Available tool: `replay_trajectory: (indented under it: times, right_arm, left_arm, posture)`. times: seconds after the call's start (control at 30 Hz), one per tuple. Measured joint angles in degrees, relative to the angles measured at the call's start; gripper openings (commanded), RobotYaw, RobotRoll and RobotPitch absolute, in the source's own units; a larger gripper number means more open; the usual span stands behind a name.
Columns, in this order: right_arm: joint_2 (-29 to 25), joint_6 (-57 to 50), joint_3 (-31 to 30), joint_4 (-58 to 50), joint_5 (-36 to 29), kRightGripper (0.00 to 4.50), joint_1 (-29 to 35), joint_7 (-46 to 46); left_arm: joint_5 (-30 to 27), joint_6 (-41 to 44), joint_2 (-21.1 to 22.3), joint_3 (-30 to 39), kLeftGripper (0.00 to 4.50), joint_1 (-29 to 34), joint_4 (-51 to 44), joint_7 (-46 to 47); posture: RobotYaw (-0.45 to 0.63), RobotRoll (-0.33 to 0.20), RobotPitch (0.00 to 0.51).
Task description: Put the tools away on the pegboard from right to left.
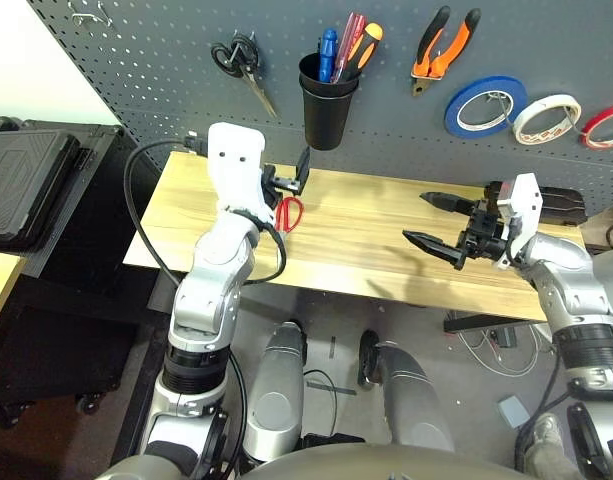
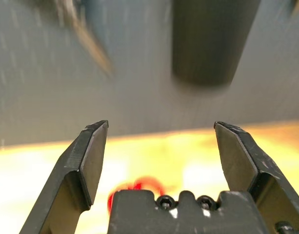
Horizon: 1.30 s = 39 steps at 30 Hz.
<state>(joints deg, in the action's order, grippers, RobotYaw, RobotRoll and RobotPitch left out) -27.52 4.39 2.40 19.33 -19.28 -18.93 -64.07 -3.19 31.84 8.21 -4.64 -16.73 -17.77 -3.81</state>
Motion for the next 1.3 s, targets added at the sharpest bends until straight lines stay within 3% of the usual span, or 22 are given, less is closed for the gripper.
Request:
replay_trajectory:
  times: [0.3, 0.67, 1.3]
  right_arm:
    - [2.51, 3.3, -4.85, 5.45, 6.95, 4.5, -0.13, 3.71]
    - [5.49, 5.02, -7.23, 7.64, 11.25, 4.5, -0.17, 8.85]
    - [7.49, 4.36, -8.83, 7.62, 15.09, 4.5, 0.87, 15.08]
  left_arm:
    - [3.6, -4.82, -1.04, -0.32, 4.44, 0.34, 15.13, 2.73]
    - [4.56, -11.27, -1.45, 6.33, 4.44, -9.4, 38.38, 8.23]
    - [4.45, -25.34, -1.24, 10.46, 4.44, -24.56, 74.83, 10.91]
  posture:
    - [0.34, 0.0, 0.281]
    - [0.32, 0.0, 0.289]
    - [0.27, 0.0, 0.281]
